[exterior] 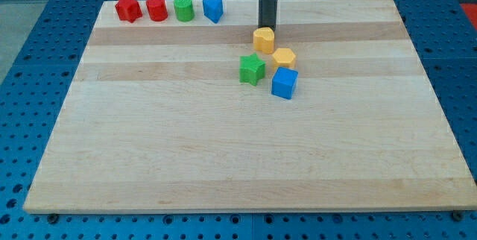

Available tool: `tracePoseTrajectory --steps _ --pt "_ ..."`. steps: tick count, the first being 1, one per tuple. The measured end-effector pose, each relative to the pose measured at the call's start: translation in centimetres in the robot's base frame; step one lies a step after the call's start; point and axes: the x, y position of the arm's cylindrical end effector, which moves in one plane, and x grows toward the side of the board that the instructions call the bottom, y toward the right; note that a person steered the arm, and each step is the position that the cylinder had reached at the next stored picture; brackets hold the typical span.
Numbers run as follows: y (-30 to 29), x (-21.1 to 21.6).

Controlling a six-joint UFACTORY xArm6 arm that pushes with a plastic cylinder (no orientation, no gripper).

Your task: Push the yellow heart towards the green star

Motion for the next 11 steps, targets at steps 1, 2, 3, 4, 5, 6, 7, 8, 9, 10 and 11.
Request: tracePoseTrajectory --steps 1,2,3,4,5,6,7,8,9,10,11 --pt "0.0 0.1" --pt "0.0 0.5" --pt "0.0 0.7" --pt "0.0 1.1" --pt "0.0 1.8" --pt "0.0 2.2" --pt "0.2 1.3" --pt "1.3 0.0" --pt "1.8 -0.1" --pt "1.8 0.4" --pt "1.8 2.2"
